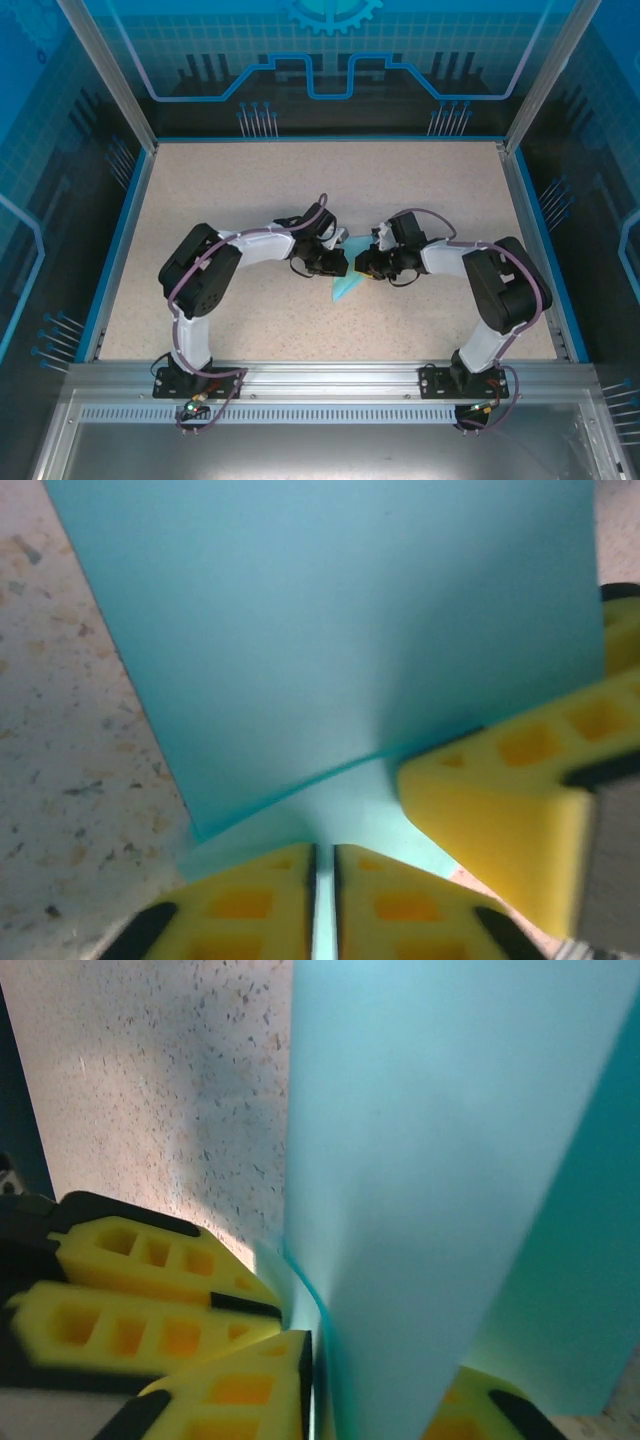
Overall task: Fold a paper plane with a square sheet of paper (pick it up from the middle)
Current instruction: Third fold the triangle at the center of the table.
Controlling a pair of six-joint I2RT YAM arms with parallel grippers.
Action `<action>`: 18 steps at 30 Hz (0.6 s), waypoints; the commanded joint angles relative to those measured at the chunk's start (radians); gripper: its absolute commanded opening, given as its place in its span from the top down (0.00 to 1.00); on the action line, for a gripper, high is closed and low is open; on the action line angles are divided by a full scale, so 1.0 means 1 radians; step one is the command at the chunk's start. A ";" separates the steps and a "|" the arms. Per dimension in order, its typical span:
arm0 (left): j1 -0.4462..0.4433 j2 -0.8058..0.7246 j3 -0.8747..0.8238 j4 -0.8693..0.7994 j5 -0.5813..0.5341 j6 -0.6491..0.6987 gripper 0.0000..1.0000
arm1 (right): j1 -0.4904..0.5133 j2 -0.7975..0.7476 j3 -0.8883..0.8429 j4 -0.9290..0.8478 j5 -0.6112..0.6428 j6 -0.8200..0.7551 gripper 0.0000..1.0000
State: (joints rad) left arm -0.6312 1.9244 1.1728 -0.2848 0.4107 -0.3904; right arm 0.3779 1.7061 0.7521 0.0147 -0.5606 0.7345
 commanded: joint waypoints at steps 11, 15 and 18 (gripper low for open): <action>-0.219 -0.213 -0.130 0.008 -0.425 -0.056 0.59 | 0.021 0.002 0.006 0.012 -0.013 0.058 0.92; -0.287 -0.184 -0.122 -0.020 -0.592 -0.090 0.58 | 0.021 -0.004 -0.002 0.022 -0.009 0.078 0.91; -0.320 -0.162 -0.123 -0.017 -0.678 -0.127 0.57 | 0.021 -0.002 0.000 0.026 -0.020 0.086 0.91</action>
State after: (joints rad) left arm -0.9348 1.7405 1.0634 -0.2775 -0.0917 -0.4656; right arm 0.3820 1.7096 0.7536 0.0254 -0.5621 0.7979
